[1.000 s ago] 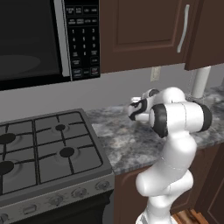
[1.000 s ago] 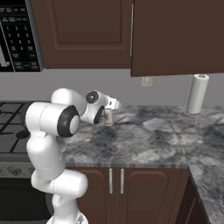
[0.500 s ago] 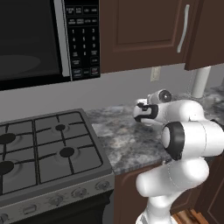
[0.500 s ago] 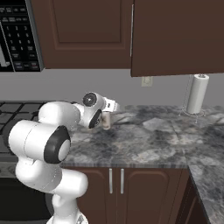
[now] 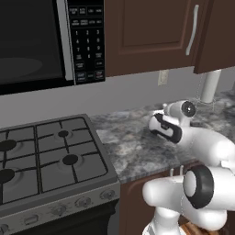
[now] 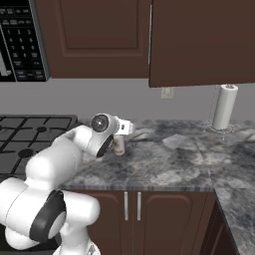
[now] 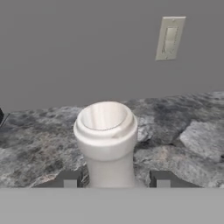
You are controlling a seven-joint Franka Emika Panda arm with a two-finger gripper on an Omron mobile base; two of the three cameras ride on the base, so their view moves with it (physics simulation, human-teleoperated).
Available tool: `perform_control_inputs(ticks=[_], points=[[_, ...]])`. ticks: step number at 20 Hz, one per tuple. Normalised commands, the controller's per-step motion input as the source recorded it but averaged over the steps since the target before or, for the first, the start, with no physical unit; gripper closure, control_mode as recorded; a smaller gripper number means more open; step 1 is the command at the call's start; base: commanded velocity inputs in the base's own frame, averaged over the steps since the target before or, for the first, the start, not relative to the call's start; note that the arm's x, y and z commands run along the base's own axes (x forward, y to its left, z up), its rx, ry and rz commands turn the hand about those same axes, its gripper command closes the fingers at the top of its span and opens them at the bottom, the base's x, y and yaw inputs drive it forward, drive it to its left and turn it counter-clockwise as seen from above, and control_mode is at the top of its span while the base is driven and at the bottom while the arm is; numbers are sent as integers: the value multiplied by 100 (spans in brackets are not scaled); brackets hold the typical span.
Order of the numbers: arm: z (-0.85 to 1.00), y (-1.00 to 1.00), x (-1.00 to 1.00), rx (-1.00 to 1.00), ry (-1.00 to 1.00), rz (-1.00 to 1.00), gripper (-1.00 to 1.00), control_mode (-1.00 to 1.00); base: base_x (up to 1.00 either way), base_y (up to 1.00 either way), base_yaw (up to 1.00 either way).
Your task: Sort all alcoholic drinks to one cabinet, and non-alcoholic drinks to the other.
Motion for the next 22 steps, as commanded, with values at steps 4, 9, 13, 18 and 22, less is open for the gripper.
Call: perform_control_inputs(ticks=[4,9,13,18,22], points=[[39,0,-59,-1,0,4,100,-100,0,0,0],[42,2,-55,-1,0,3,100,-100,0,0,0],[39,10,-52,0,0,1,100,-100,0,0,0],[37,16,-50,0,0,0,100,-100,0,0,0],[40,13,-47,0,-1,0,100,-100,0,0,0]])
